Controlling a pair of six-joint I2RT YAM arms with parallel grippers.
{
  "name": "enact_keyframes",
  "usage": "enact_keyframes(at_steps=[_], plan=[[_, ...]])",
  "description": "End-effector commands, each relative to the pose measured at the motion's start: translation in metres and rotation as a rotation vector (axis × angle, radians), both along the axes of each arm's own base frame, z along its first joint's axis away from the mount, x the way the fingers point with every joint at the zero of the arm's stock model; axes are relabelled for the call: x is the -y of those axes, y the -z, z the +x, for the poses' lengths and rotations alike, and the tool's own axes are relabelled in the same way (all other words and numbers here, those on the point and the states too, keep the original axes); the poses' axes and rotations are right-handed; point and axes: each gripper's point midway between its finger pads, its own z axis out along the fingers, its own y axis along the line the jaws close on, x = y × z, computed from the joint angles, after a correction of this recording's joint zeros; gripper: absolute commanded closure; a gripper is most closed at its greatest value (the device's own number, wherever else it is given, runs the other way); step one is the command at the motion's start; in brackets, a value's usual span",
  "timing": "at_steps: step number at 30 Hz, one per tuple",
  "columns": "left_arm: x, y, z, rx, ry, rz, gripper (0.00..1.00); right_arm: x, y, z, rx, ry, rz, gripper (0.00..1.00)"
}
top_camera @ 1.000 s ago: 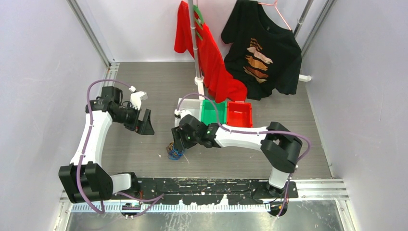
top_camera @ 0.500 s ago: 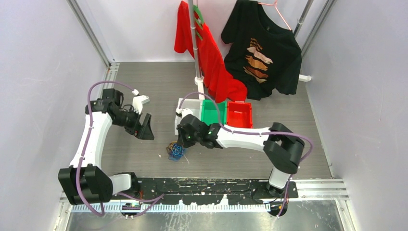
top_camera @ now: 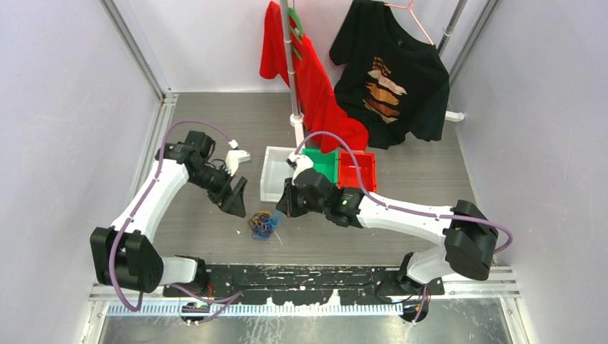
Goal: Untangle the cables
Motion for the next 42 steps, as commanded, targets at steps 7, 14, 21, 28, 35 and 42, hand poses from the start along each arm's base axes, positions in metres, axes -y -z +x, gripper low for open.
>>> enact_keyframes(at_steps=[7,14,21,28,35,42], plan=[[0.027,-0.029,0.010,0.027,0.048,-0.063,0.26,0.009,-0.105,0.021,0.010,0.008,0.284,0.99],[0.034,-0.037,0.012,0.041,0.049,-0.111,0.27,-0.002,-0.142,0.018,-0.016,-0.054,0.384,0.99],[0.046,-0.057,0.010,0.006,0.048,-0.194,0.27,-0.020,-0.176,0.018,-0.020,-0.110,0.458,0.99],[0.059,-0.098,0.006,0.058,0.052,-0.311,0.25,-0.034,-0.185,0.020,-0.045,-0.150,0.469,0.99],[0.053,-0.099,0.003,0.164,0.041,-0.290,0.27,-0.034,-0.163,0.021,-0.087,-0.139,0.430,0.99],[0.043,-0.067,0.010,0.102,0.029,-0.193,0.30,0.032,-0.073,0.037,-0.134,0.125,0.086,0.36]])
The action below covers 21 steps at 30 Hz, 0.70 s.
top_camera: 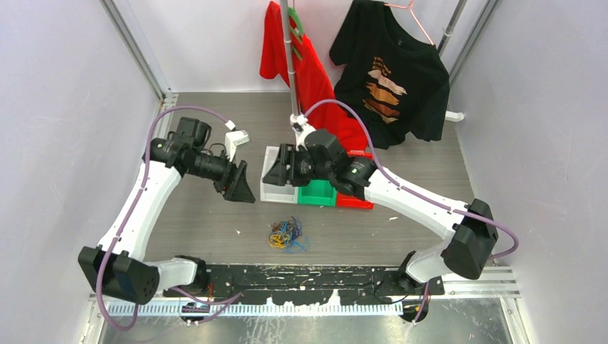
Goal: Untangle the cables
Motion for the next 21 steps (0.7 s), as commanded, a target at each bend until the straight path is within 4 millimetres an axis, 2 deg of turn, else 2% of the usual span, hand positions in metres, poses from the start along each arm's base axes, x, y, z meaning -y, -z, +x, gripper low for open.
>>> enact_keyframes(at_steps=[1,2,3,6,9,13,21], plan=[[-0.003,0.019,0.009,-0.016,0.001,0.048,0.30,0.056,0.052,-0.001,-0.044,0.159,-0.205,0.34],[-0.002,0.027,0.012,-0.039,0.003,0.057,0.31,0.066,0.072,-0.008,-0.083,0.170,-0.242,0.33],[-0.002,0.032,0.013,-0.048,0.003,0.066,0.31,0.073,0.085,-0.015,-0.107,0.178,-0.271,0.33],[-0.001,0.044,0.014,-0.048,0.015,0.101,0.31,0.092,0.116,-0.041,-0.149,0.168,-0.395,0.35],[0.002,0.054,0.014,-0.047,0.030,0.134,0.31,0.102,0.143,-0.063,-0.209,0.147,-0.468,0.38],[0.006,0.054,0.012,-0.058,0.041,0.138,0.32,0.099,0.165,-0.076,-0.233,0.125,-0.482,0.40],[0.005,0.049,0.009,-0.047,0.041,0.163,0.32,0.076,0.192,-0.076,-0.264,0.088,-0.492,0.50]])
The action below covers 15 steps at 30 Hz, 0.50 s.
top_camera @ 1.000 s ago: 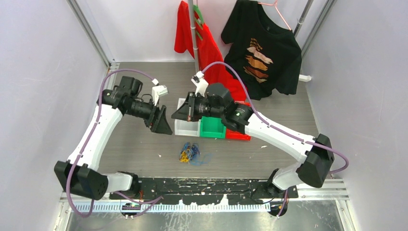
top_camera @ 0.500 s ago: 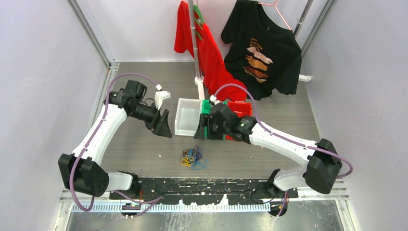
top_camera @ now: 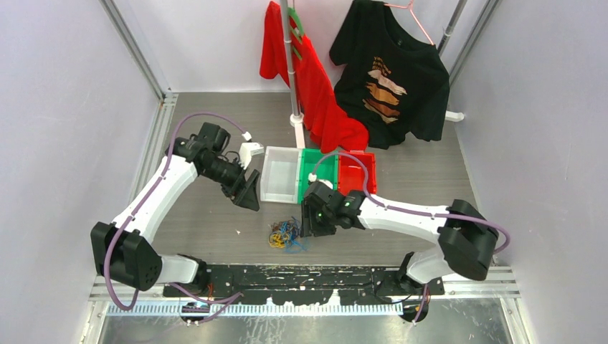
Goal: Untangle the cables
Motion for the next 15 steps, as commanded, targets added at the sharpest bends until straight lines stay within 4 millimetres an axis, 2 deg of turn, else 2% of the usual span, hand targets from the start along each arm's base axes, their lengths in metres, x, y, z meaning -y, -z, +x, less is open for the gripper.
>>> enact_keyframes(at_steps=[1,6,8,9,10,12,15], plan=[[0.001,-0.013,0.006,0.060,0.003,-0.003,0.32,-0.024,0.003,0.009,0.013,0.007,0.049,0.51],[0.000,-0.018,0.007,0.079,-0.004,0.004,0.32,-0.032,0.014,0.009,-0.003,0.006,0.048,0.63],[0.000,-0.020,0.006,0.086,-0.005,0.002,0.32,-0.031,0.015,0.007,-0.007,0.002,0.047,0.76],[0.000,-0.021,0.006,0.087,-0.007,0.000,0.32,-0.030,0.013,0.007,-0.002,0.000,0.046,0.87],[0.000,-0.022,0.007,0.092,-0.008,-0.001,0.32,-0.028,0.008,0.008,0.012,-0.004,0.046,0.97],[0.000,-0.025,0.007,0.099,-0.010,-0.005,0.32,-0.025,-0.011,0.014,0.065,-0.015,0.047,0.99],[0.001,-0.030,0.007,0.104,-0.015,-0.015,0.32,-0.016,-0.056,0.026,0.177,-0.023,0.055,0.99]])
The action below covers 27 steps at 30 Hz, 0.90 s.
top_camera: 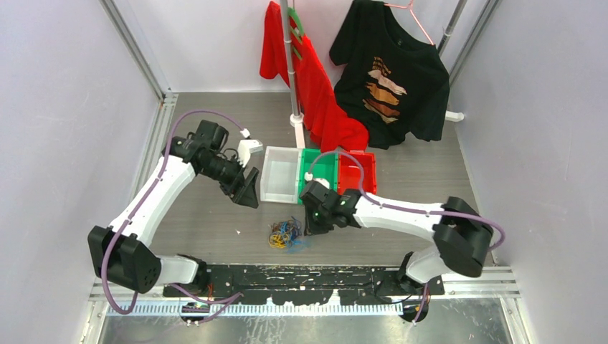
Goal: Untangle the cables
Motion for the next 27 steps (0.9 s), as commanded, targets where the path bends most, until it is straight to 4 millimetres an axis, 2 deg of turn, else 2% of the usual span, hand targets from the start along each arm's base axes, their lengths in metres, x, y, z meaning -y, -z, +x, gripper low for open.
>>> enact_keyframes(at_steps=[1,6,12,17,22,27], plan=[[0.005,-0.027,0.003,0.071,-0.003,-0.042,0.32,-0.006,-0.093,0.028,0.222,-0.015,0.109,0.99],[0.007,-0.034,0.003,0.076,-0.011,-0.060,0.32,-0.008,-0.159,0.042,0.360,-0.050,0.180,0.99],[0.008,-0.052,-0.004,0.125,-0.005,-0.098,0.32,-0.028,-0.212,0.049,0.468,-0.123,0.301,0.99],[0.010,-0.063,-0.006,0.170,0.008,-0.127,0.30,-0.050,-0.249,0.050,0.501,-0.176,0.429,0.99],[0.017,-0.071,-0.011,0.206,0.030,-0.201,0.29,-0.067,-0.275,0.051,0.475,-0.212,0.572,0.99],[0.029,-0.074,0.000,0.274,-0.010,-0.300,0.28,-0.078,-0.304,0.056,0.438,-0.210,0.748,0.99]])
